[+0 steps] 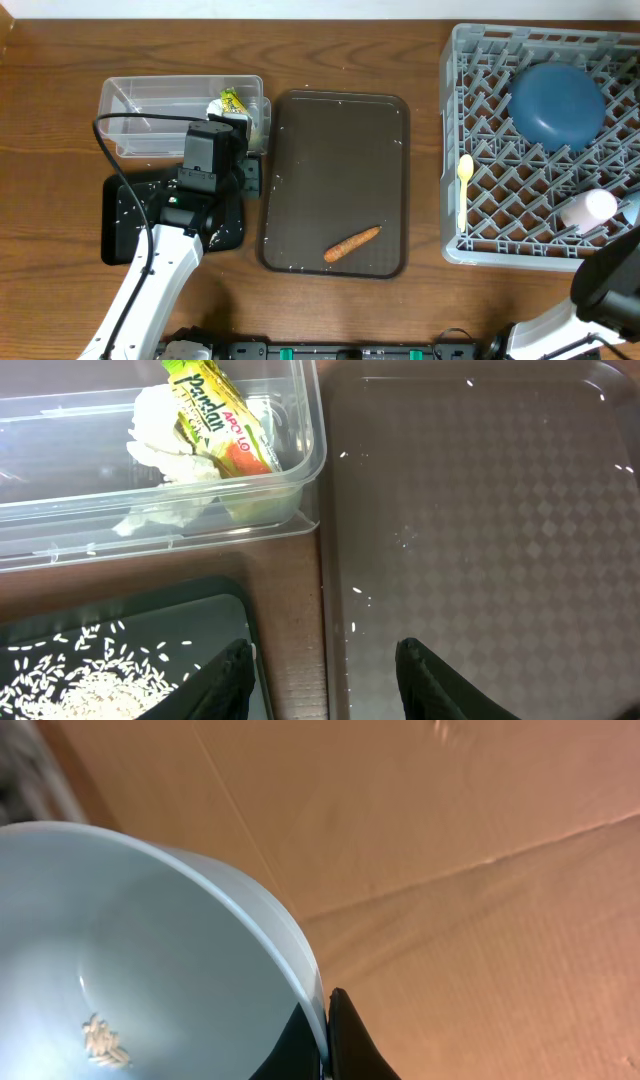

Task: Sort waste into correct bins and load items into the dishwasher rack
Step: 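Carry the white bowl with the right gripper into the rack and release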

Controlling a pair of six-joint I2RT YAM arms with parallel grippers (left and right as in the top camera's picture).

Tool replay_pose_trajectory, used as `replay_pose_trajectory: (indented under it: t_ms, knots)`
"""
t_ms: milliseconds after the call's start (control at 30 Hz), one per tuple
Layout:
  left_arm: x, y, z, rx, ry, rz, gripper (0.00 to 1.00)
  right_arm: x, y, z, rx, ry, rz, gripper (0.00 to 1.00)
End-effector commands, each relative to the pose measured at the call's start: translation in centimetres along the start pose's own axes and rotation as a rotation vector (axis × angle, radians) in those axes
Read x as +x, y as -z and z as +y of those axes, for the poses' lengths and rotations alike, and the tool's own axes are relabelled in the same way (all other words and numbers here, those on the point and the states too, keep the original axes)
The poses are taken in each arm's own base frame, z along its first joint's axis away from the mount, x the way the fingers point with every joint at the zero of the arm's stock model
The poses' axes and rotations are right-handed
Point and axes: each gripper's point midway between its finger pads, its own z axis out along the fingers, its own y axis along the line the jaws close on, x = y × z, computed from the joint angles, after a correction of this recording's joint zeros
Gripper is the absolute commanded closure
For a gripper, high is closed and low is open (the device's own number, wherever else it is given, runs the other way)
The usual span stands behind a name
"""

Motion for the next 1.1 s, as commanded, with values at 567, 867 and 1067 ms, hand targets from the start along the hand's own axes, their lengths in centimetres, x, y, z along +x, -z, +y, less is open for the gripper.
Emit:
replay_pose_trajectory:
  t_ms: [567, 867, 1067]
  knots:
    - [-2.2, 0.5, 0.1, -0.004, 0.039, -0.084, 0.51, 5.3, -8.3, 8.2, 0.152, 0.230, 0.234, 0.99]
    - [-2.4, 0.5, 0.1, -0.003, 0.039, -0.091, 0.51, 4.6, -6.6, 11.5, 0.085, 0.226, 0.200, 0.99]
    - [-2.4, 0.5, 0.1, -0.002, 0.039, -0.091, 0.51, 5.2, -5.7, 13.7, 0.002, 0.267, 0.206, 0.96]
